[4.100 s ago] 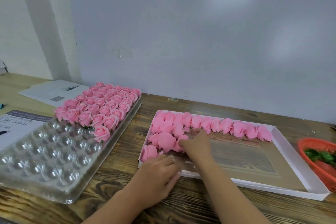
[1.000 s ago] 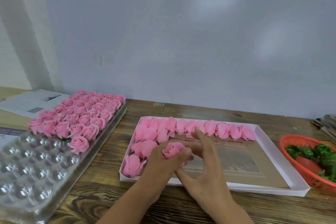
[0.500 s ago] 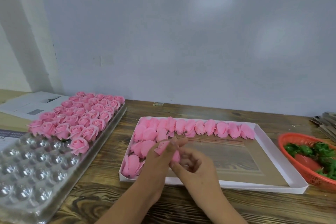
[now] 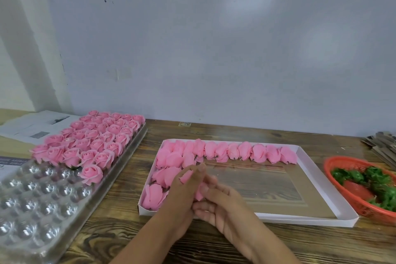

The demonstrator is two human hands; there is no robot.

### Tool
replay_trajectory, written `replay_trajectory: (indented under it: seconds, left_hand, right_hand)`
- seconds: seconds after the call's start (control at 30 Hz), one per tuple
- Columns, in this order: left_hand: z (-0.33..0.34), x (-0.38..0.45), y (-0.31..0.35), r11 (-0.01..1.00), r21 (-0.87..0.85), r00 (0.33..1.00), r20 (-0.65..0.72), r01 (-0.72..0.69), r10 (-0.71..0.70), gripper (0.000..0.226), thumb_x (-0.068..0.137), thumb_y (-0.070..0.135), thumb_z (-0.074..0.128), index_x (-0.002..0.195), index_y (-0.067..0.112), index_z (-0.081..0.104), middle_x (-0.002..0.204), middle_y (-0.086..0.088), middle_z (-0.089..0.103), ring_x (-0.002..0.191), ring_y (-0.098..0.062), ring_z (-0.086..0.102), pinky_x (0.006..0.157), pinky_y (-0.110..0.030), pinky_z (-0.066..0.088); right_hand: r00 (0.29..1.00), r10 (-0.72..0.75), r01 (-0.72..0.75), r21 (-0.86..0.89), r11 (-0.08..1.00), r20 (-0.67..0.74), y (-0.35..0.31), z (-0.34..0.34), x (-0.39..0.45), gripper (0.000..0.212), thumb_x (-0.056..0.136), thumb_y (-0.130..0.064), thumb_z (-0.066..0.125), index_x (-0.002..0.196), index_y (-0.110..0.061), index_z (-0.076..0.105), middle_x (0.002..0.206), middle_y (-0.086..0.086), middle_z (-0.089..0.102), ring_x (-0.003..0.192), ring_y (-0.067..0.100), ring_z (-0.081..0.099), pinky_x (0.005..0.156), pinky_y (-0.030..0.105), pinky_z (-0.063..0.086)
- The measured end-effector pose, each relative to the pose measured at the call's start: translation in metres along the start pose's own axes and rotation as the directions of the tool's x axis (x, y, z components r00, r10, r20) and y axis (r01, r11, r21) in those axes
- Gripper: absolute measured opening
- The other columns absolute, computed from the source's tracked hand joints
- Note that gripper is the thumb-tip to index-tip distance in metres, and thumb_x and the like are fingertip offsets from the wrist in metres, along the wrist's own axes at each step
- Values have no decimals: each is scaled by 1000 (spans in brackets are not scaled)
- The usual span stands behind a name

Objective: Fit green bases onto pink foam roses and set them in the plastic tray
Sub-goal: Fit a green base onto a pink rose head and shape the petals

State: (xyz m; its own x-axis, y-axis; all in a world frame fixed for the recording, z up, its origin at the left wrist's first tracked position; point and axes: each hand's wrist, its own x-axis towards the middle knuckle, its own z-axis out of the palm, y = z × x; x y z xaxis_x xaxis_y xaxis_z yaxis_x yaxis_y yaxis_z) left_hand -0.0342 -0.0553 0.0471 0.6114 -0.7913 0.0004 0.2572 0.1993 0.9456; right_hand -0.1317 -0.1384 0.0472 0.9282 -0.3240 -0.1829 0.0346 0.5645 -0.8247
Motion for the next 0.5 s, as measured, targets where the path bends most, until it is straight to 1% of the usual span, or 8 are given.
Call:
replay_trajectory:
  seconds: [0.1, 0.17, 0.23, 0.3, 0.33, 0.37, 0.43, 0.5]
  left_hand:
    - [0, -1, -1, 998, 12, 998, 21, -60, 60, 52, 67, 62, 83, 83, 14, 68, 84, -10, 66, 81, -23, 65, 72, -36, 58]
    - [1, 0, -2, 998, 3, 998, 25, -62, 62, 49, 64, 54, 86, 95, 21, 69, 86, -7, 68, 82, -21, 67, 73, -37, 58]
    - [1, 1, -4, 999, 7, 999, 2, -50, 50, 47, 63, 46, 86, 103, 25, 71, 92, -7, 70, 81, -24, 68, 71, -36, 58]
    - [1, 3, -6, 998, 17, 998, -21, -56, 57, 47, 64, 46, 85, 104, 26, 71, 91, -8, 70, 81, -27, 68, 70, -36, 57]
    - [1, 3, -7, 998, 20, 997, -34, -65, 66, 45, 65, 46, 84, 104, 26, 71, 89, -7, 71, 80, -26, 68, 69, -36, 57]
    - [1, 3, -8, 997, 19, 996, -44, -76, 77, 44, 66, 46, 84, 103, 26, 72, 87, -5, 71, 79, -22, 69, 67, -34, 56]
    - [0, 3, -8, 995, -9, 994, -40, -97, 97, 41, 65, 44, 84, 101, 26, 72, 78, -1, 68, 71, -13, 66, 61, -27, 55]
    - [-1, 4, -9, 994, -41, 994, -16, -106, 105, 38, 66, 41, 85, 99, 26, 73, 71, 0, 64, 67, -11, 64, 60, -25, 55]
  right_hand:
    - [1000, -25, 25, 17, 1000, 4, 2, 2, -1, 32, 74, -13, 78, 101, -1, 67, 80, 10, 67, 67, 16, 65, 69, 28, 58]
    - [999, -47, 47, 21, 999, -18, 3, 2, -1, 31, 74, -4, 74, 103, 3, 67, 88, 16, 70, 78, 22, 69, 72, 30, 59]
    - [996, -79, 78, -35, 996, -48, 5, 3, -1, 30, 81, 4, 69, 111, 3, 66, 103, 22, 71, 95, 32, 70, 84, 36, 58]
    - [993, -101, 97, -64, 993, -67, 6, 4, -1, 31, 85, 7, 65, 116, 3, 65, 111, 25, 69, 107, 36, 67, 95, 43, 54]
    - [992, -103, 99, -57, 993, -71, 5, 5, -1, 33, 83, 6, 66, 116, 3, 65, 112, 25, 69, 106, 36, 67, 95, 43, 54]
    - [993, -102, 99, -41, 994, -67, 5, 6, 0, 33, 81, 3, 68, 114, 2, 66, 108, 24, 70, 102, 33, 69, 92, 41, 55]
    - [995, -90, 89, -15, 996, -38, 3, 6, 0, 25, 74, -7, 71, 98, -2, 71, 90, 15, 71, 83, 24, 70, 80, 33, 58]
    - [998, -54, 53, -24, 998, -21, 1, 6, 0, 13, 72, -14, 72, 81, -6, 72, 78, 12, 64, 71, 20, 65, 73, 31, 57]
